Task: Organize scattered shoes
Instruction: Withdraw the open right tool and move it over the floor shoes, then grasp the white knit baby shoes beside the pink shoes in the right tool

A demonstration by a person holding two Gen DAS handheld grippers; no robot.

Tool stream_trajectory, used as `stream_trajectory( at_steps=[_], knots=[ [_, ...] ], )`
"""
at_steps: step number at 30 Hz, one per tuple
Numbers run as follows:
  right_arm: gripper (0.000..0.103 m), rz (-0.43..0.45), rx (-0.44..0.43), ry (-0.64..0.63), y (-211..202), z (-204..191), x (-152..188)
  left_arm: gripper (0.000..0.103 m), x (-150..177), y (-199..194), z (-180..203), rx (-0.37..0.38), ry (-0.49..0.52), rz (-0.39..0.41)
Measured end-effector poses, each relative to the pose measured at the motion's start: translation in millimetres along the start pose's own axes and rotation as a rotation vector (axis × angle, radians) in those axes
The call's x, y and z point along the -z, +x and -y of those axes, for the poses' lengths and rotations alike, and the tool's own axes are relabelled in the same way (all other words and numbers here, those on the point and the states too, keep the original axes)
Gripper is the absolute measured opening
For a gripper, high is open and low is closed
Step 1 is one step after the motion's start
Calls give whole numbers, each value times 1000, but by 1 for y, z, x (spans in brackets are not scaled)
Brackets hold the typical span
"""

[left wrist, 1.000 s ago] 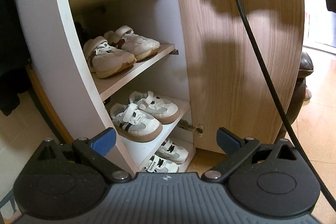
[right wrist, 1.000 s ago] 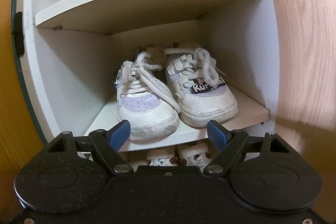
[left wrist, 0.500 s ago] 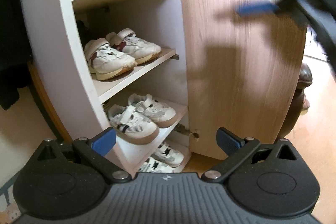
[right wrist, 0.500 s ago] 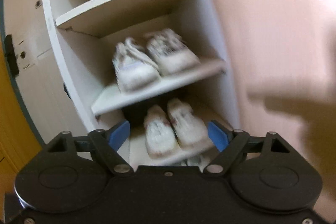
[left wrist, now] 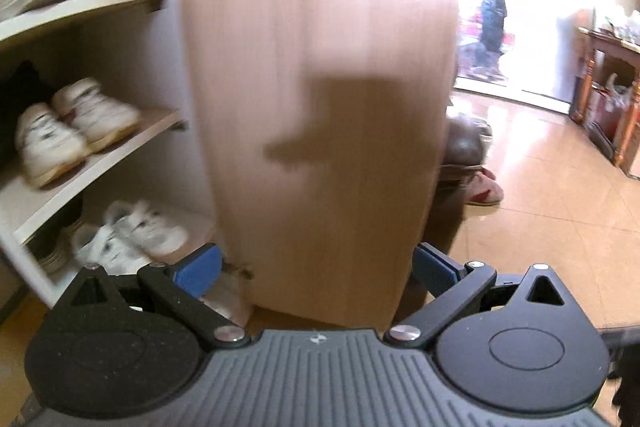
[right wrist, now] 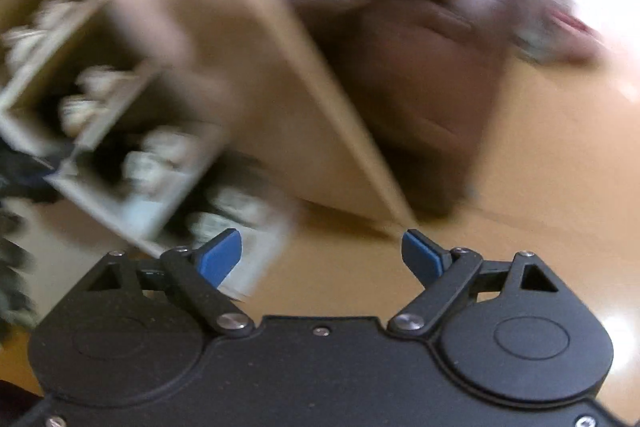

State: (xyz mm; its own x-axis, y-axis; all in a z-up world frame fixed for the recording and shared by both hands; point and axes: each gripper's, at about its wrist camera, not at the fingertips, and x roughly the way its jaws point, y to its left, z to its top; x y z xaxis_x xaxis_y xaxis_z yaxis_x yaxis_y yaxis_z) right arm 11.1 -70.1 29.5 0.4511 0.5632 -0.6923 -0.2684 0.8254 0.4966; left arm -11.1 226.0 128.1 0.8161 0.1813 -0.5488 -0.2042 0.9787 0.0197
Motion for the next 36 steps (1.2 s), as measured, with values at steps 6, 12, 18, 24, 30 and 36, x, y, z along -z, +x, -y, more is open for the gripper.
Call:
stream_trajectory(
  at_steps=[6, 12, 18, 24, 30, 36],
  knots=[
    [89, -119, 184, 163, 0, 88, 84, 102, -10, 18, 46, 88, 46, -11],
    [86, -306, 342, 174, 6, 127, 165, 102, -18, 31, 83, 158, 82, -13],
    [85, -391, 435, 237, 0, 153, 212, 102, -19, 47, 120, 218, 128, -31],
    [85, -419, 487, 314, 4, 182, 230, 102, -14, 52, 132, 209, 154, -45],
    [85, -455, 487, 374, 27, 197, 235, 102, -11, 54, 128, 163, 166, -65],
    [79, -459, 482, 486, 37, 208, 250, 102, -3, 58, 131, 139, 211, -92]
  ],
)
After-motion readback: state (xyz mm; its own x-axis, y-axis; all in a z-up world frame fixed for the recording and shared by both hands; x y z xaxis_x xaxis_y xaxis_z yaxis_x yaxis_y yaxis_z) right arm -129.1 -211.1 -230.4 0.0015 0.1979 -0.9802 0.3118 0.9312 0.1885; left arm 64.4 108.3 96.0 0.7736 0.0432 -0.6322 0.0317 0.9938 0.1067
